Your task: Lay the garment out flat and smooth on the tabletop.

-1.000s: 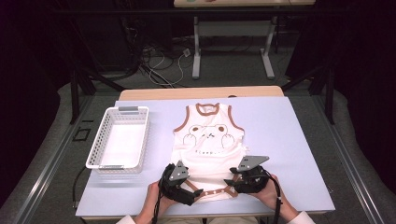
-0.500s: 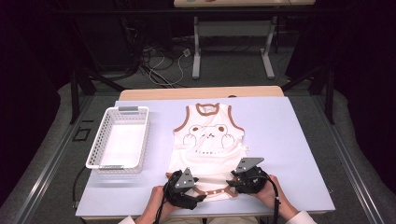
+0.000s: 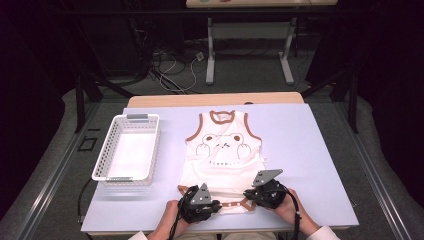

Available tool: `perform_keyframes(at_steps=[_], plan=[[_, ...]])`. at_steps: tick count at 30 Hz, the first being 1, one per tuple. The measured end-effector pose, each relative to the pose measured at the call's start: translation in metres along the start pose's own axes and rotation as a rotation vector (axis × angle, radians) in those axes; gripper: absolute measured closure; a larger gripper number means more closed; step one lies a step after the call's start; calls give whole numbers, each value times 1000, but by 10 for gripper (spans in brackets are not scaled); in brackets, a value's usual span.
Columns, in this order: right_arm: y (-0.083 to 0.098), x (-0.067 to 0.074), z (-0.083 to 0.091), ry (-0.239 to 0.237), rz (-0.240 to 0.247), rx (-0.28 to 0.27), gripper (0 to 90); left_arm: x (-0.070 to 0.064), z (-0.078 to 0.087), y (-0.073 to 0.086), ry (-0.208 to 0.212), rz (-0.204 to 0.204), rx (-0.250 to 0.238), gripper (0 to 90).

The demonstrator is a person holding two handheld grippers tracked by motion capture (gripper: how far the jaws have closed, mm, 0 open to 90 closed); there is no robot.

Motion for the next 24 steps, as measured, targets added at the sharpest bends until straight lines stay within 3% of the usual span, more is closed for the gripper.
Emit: perform_keyframes(at_steps=[9, 15, 21, 24], plan=[[3, 11, 7, -49, -22, -7, 868, -3, 6, 0, 75, 20, 0, 862], [6, 16, 11, -65, -21, -11, 859, -9, 6, 3, 101, 15, 25, 856], [9, 17, 17, -97, -41, -19, 701, -14, 8, 3, 120, 20, 25, 751], [10, 14, 22, -90, -61, -42, 579, -15, 12, 4, 123, 22, 25, 641]])
Point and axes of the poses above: each handheld gripper's, and its own axes: z roughly backward along the jaws, y roughly out of its underside, x roughly to its left, the point moved 9 cm from there along -z, roughly forward along the jaws, and after that the axes turned 8 degrees about z, right-handed, at the moved point
